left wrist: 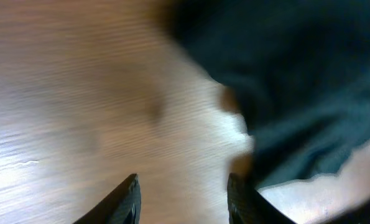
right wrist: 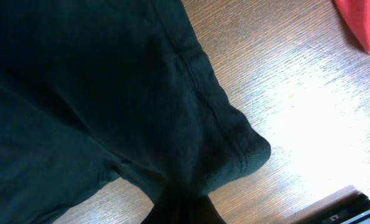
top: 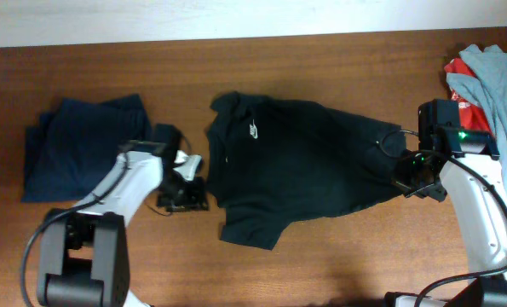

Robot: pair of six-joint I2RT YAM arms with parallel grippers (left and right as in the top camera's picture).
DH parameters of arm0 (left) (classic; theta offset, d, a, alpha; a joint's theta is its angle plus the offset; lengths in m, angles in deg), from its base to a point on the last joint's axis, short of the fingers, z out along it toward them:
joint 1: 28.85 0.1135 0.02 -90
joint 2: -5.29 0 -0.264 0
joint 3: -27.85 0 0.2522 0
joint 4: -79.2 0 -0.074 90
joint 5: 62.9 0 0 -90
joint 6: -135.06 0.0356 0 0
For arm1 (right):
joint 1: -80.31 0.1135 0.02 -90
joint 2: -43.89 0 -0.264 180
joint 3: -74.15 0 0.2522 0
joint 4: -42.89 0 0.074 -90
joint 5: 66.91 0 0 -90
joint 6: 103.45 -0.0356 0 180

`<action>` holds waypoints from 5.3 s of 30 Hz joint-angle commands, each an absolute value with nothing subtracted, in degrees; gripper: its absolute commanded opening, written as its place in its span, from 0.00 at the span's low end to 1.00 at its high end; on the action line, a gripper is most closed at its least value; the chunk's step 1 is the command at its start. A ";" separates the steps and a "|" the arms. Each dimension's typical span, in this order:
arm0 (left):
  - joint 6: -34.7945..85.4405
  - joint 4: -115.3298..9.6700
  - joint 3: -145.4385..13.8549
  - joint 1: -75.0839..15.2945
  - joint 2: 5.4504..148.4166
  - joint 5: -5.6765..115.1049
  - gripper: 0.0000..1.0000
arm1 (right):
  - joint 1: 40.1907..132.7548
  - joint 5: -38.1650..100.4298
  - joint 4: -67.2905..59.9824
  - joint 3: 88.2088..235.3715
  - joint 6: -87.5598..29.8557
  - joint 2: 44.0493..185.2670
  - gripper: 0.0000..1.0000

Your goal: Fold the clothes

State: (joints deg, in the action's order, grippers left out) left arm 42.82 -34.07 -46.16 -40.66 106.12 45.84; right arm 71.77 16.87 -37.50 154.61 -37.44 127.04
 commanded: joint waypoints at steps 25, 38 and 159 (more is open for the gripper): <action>42.73 -39.60 -39.43 -55.74 106.60 49.42 0.00 | 71.66 15.52 -37.54 155.33 -37.86 126.65 0.04; 36.98 -21.89 -43.63 -35.09 92.46 41.16 0.00 | 71.66 14.29 -41.35 154.30 -37.68 126.91 0.09; 43.37 -40.62 -53.27 -31.50 102.04 49.82 0.70 | 60.34 32.63 -28.36 142.68 -35.17 135.32 0.80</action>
